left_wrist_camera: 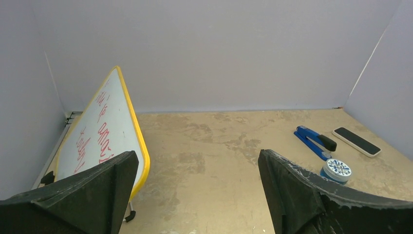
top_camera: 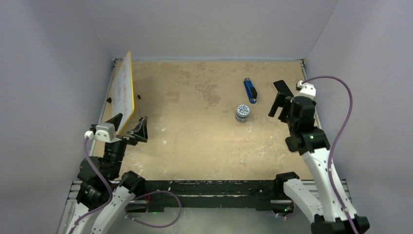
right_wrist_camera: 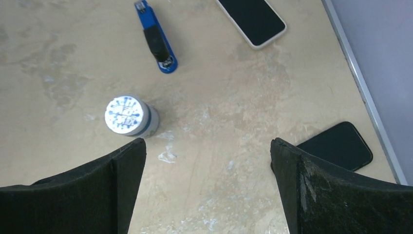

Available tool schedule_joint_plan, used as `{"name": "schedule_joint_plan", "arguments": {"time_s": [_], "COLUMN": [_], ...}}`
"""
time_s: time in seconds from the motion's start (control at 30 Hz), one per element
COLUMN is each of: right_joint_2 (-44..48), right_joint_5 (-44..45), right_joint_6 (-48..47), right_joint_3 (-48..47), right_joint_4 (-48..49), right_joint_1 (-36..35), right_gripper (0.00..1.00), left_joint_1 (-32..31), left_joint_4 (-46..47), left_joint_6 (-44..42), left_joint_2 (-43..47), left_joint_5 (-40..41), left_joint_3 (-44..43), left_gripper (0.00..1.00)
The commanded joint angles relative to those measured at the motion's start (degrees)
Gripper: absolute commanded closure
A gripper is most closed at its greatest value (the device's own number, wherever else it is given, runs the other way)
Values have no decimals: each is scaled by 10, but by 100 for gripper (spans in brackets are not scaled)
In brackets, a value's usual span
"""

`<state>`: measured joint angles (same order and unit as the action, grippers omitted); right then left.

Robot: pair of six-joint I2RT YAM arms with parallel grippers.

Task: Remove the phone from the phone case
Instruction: Pick up the phone at the center of the board.

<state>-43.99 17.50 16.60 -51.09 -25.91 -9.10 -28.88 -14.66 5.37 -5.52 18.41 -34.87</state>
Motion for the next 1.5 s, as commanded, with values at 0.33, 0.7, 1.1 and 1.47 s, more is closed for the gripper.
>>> {"name": "schedule_joint_plan", "arguments": {"time_s": [0.33, 0.7, 1.1, 1.47], "right_joint_2": [-301, -517, -679, -807], "right_joint_5": [-39, -260, -375, -376], "right_joint_6": [-122, -220, -268, -331], "right_joint_3": [-101, -218, -326, -471], "right_joint_4": [119, 135, 147, 69], "right_joint_1": [64, 207, 278, 281], "right_gripper": [1, 1, 1, 1], "left_joint_1": [-33, -66, -67, -65], "left_joint_4": [16, 12, 18, 22], "left_joint_6": [-2, -5, -12, -23], "left_joint_2": [28, 53, 47, 26], "left_joint_5": [10, 36, 45, 43], "left_joint_3": [2, 5, 11, 17], "left_gripper": [0, 0, 0, 0]}}
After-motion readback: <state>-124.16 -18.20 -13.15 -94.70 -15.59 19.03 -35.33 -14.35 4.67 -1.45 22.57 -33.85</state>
